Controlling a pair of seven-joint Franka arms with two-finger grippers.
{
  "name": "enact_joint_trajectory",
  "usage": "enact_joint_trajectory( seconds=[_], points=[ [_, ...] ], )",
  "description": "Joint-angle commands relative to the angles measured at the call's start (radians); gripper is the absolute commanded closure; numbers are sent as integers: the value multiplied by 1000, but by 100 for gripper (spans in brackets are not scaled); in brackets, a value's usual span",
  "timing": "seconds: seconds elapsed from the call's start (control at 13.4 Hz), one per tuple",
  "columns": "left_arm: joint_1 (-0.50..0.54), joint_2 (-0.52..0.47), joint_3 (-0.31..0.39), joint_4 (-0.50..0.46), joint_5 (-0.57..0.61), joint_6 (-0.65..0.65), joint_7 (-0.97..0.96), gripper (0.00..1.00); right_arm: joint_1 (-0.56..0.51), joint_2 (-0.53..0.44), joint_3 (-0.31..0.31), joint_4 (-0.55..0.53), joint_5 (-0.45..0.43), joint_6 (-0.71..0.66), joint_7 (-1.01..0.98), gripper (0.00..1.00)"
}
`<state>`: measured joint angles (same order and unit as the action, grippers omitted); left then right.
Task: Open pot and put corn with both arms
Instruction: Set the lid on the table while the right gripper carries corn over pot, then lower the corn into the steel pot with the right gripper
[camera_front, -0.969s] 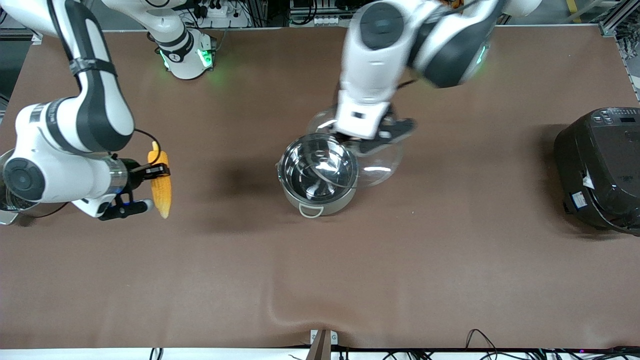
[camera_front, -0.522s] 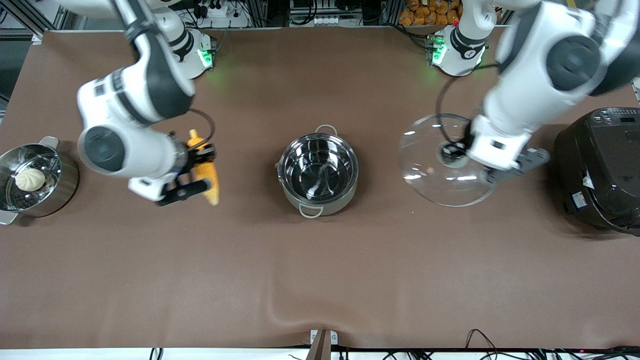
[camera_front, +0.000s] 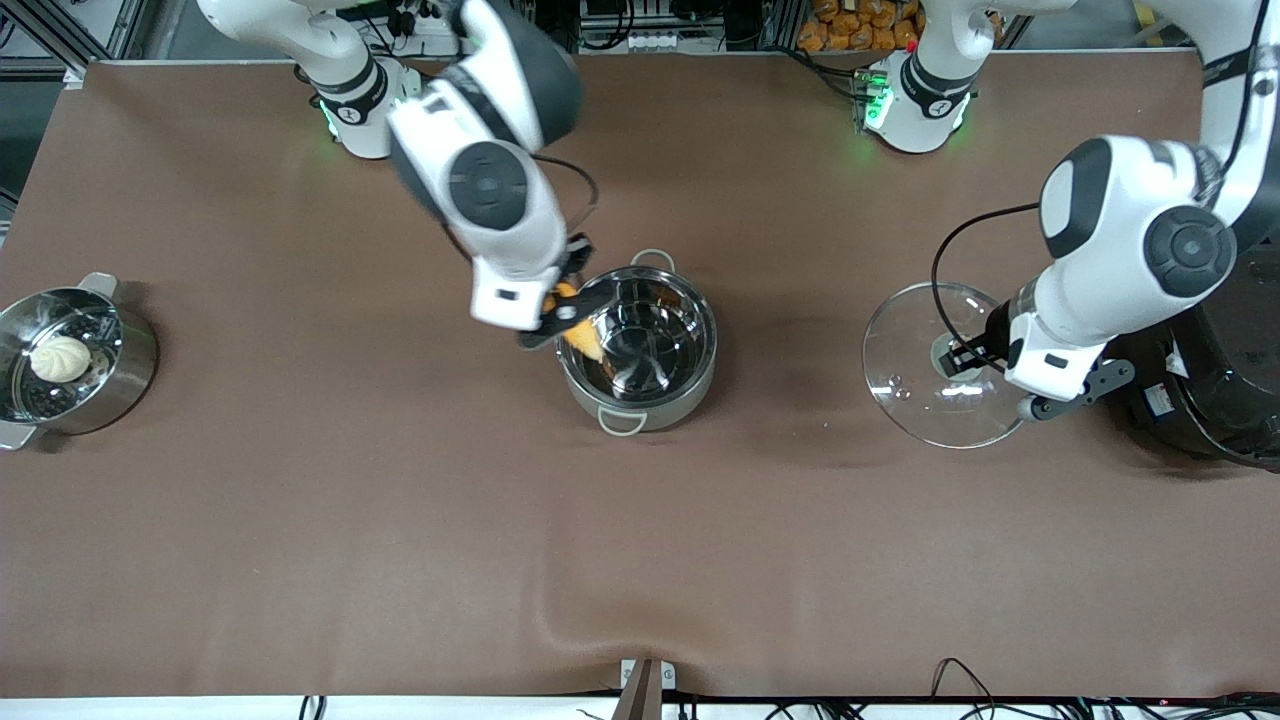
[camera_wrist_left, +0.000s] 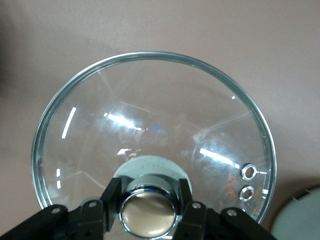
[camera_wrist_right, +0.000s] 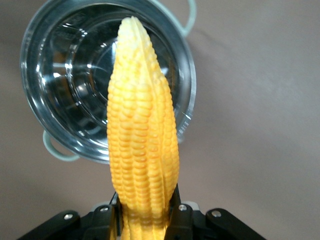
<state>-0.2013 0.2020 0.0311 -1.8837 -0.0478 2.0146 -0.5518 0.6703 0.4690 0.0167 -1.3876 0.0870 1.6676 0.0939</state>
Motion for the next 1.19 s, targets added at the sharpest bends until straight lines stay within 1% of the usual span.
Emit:
enact_joint_trajectory(
  seconds=[0.0, 0.15, 0.3, 0.52, 0.75, 1.12],
  points=[
    [6, -13, -14, -125, 19, 133, 15, 100, 83, 138, -15, 139, -93, -5, 55, 100],
    [10, 13, -14, -176, 19, 197, 16, 100, 121, 190, -17, 165, -127, 41, 118, 100],
    [10, 43, -14, -221, 19, 274, 16, 100, 136, 215, -17, 165, -150, 83, 121, 100],
    [10, 100, -14, -250, 29, 367, 16, 100, 152, 241, -17, 165, -185, 129, 122, 100],
    [8, 141, -14, -250, 33, 400, 16, 100, 152, 261, -17, 165, -202, 164, 118, 100],
    [2, 174, -14, -244, 33, 401, 16, 100, 160, 284, -17, 159, -254, 164, 113, 100]
  ],
)
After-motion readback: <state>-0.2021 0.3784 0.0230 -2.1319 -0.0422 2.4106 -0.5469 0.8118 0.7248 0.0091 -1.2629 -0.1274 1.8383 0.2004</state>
